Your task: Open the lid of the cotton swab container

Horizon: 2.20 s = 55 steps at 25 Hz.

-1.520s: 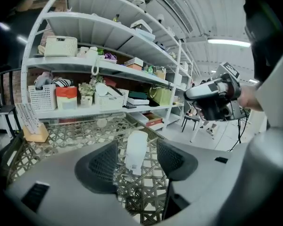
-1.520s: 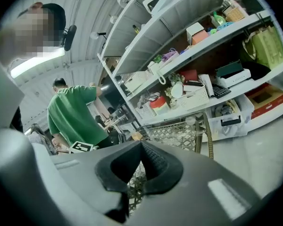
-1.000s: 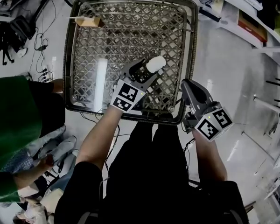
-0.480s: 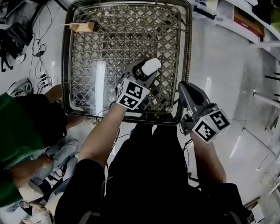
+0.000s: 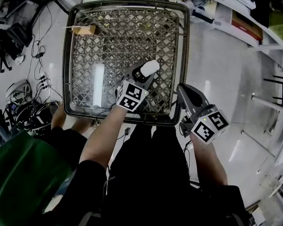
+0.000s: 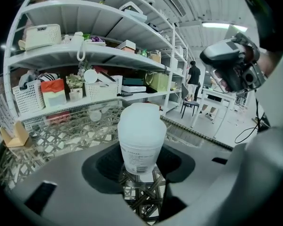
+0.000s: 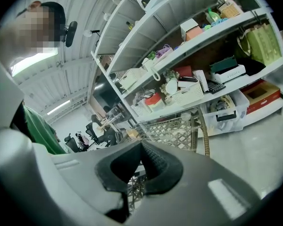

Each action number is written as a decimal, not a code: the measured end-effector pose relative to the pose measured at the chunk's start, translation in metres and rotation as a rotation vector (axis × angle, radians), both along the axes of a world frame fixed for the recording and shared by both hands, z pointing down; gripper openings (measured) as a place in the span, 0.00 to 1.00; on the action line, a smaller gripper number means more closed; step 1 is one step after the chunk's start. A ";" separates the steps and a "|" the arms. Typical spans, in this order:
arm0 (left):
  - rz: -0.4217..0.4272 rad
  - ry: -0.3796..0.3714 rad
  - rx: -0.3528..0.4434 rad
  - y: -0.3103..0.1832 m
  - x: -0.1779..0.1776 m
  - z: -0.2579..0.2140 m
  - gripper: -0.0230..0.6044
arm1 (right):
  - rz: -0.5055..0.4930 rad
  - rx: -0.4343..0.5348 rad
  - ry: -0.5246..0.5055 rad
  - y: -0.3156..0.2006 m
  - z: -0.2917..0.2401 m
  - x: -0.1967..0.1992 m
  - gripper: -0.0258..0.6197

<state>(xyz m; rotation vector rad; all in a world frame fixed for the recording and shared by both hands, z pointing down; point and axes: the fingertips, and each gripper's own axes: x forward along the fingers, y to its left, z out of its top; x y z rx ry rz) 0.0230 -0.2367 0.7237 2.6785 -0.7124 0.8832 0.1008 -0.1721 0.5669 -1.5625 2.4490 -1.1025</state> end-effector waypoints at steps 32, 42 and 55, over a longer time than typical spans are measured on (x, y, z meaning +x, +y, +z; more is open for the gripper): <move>0.108 0.039 0.036 0.044 0.011 -0.251 0.35 | -0.172 0.146 0.034 -0.006 -0.145 0.020 0.06; 0.156 0.038 0.049 0.060 0.014 -0.294 0.35 | -0.358 0.276 0.104 0.002 -0.181 0.001 0.23; 0.273 0.033 0.009 0.085 0.012 -0.304 0.35 | -0.624 0.418 0.107 0.029 -0.215 -0.031 0.42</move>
